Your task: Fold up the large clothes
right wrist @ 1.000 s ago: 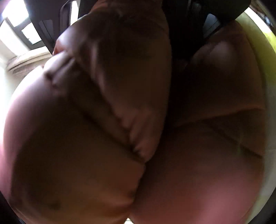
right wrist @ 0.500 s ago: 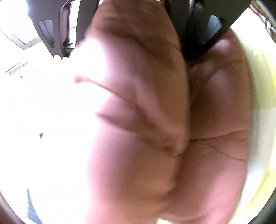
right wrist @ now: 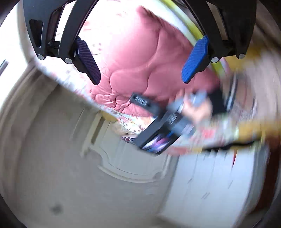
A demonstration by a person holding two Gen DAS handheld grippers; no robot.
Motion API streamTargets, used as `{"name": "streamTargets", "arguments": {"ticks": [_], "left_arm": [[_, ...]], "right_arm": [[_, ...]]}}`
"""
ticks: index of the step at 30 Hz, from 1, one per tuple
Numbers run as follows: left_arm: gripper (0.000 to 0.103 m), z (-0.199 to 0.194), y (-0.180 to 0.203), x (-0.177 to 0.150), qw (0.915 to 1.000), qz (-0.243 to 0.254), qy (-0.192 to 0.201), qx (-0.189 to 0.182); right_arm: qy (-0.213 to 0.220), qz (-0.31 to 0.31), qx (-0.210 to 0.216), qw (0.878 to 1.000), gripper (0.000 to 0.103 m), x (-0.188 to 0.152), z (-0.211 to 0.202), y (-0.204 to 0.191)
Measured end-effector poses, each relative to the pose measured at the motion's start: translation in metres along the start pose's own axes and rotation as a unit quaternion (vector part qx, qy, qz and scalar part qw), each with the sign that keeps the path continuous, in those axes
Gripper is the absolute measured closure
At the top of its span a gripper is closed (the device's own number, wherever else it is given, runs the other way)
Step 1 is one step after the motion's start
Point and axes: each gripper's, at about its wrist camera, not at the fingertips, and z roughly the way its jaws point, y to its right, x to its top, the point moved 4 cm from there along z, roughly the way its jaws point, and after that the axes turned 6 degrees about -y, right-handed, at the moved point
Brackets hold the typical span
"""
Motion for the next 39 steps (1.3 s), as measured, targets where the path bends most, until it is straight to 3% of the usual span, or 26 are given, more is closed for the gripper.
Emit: {"name": "streamTargets", "arguments": {"ticks": [3, 4, 5, 7, 9, 11, 14, 15, 17, 18, 20, 23, 26, 28, 31, 35, 39], "left_arm": [[0.002, -0.001, -0.003, -0.001, 1.0000, -0.003, 0.003, -0.004], [0.002, 0.000, -0.005, -0.001, 0.9999, -0.005, 0.000, -0.011], [0.002, -0.001, -0.006, -0.001, 0.9999, -0.003, 0.000, -0.017], [0.002, 0.000, -0.008, 0.000, 0.9997, -0.003, -0.015, -0.022], [0.002, -0.009, -0.006, 0.004, 0.9996, 0.005, -0.027, 0.009], [0.002, -0.033, 0.001, 0.013, 0.9986, 0.007, -0.005, 0.052], [0.002, -0.060, 0.005, 0.023, 0.9964, 0.001, 0.035, 0.077], [0.002, -0.062, 0.003, 0.025, 0.9940, 0.000, 0.045, 0.100], [0.002, -0.046, -0.005, 0.021, 0.9884, -0.003, 0.034, 0.148], [0.002, -0.023, -0.011, 0.012, 0.9870, -0.004, 0.005, 0.161], [0.002, 0.002, -0.023, -0.004, 0.9915, -0.022, -0.013, 0.128], [0.002, -0.001, -0.041, -0.008, 0.9935, -0.067, -0.010, 0.092], [0.002, -0.002, -0.043, -0.011, 0.9935, -0.063, -0.008, 0.095], [0.002, -0.003, -0.044, -0.011, 0.9936, -0.067, -0.007, 0.091], [0.002, -0.003, -0.043, -0.011, 0.9937, -0.068, -0.006, 0.088], [0.002, -0.003, -0.044, -0.011, 0.9936, -0.068, -0.005, 0.090], [0.002, -0.004, -0.044, -0.011, 0.9936, -0.067, -0.005, 0.091]], "right_arm": [[-0.048, 0.025, 0.018, 0.998, 0.017, 0.024, 0.051, -0.022], [-0.091, 0.008, 0.024, 0.996, 0.017, 0.034, 0.085, -0.055], [-0.127, -0.009, 0.019, 0.992, 0.015, 0.026, 0.106, -0.064], [-0.099, -0.058, -0.032, 0.993, 0.014, 0.005, 0.117, -0.077], [-0.103, -0.056, -0.031, 0.993, 0.014, 0.002, 0.109, -0.075], [-0.110, -0.057, -0.027, 0.992, 0.014, 0.010, 0.113, -0.073], [-0.104, -0.060, -0.030, 0.992, 0.013, 0.017, 0.136, -0.090], [-0.103, -0.060, -0.029, 0.992, 0.013, 0.024, 0.144, -0.095], [-0.102, -0.059, -0.027, 0.993, 0.013, 0.020, 0.150, -0.104], [-0.101, -0.058, -0.025, 0.993, 0.013, 0.020, 0.151, -0.103], [-0.098, -0.061, -0.019, 0.993, 0.013, 0.018, 0.147, -0.106], [-0.098, -0.072, 0.003, 0.993, 0.013, 0.025, 0.158, -0.101], [-0.087, -0.034, 0.073, 0.993, 0.013, 0.040, 0.146, -0.074], [-0.066, 0.000, 0.092, 0.994, 0.013, 0.052, 0.140, -0.048], [-0.029, 0.040, 0.072, 0.996, 0.009, 0.075, 0.131, -0.006], [-0.065, 0.142, 0.054, 0.986, 0.009, 0.104, 0.175, 0.062], [-0.069, 0.203, 0.048, 0.976, 0.009, 0.134, 0.208, 0.092]]}}
